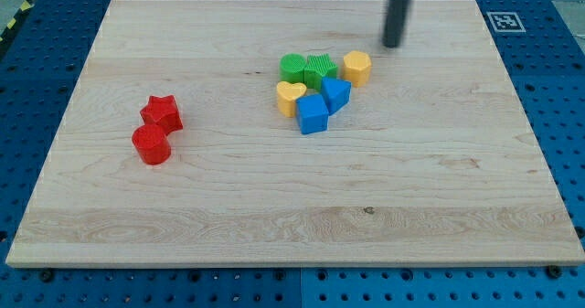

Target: Slide the group of blocks down and left a bit

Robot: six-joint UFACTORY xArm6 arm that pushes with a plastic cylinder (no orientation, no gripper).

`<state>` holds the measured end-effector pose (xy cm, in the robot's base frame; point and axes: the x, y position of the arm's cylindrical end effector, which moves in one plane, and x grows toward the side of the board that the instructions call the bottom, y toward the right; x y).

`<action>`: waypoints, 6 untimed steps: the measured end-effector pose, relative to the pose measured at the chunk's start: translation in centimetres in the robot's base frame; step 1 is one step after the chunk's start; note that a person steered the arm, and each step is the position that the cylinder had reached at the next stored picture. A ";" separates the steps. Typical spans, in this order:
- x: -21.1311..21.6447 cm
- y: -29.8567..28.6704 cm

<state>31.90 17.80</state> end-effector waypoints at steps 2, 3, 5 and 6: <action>3.3 -0.4; 3.7 -3.4; 3.7 -10.7; 3.7 -13.3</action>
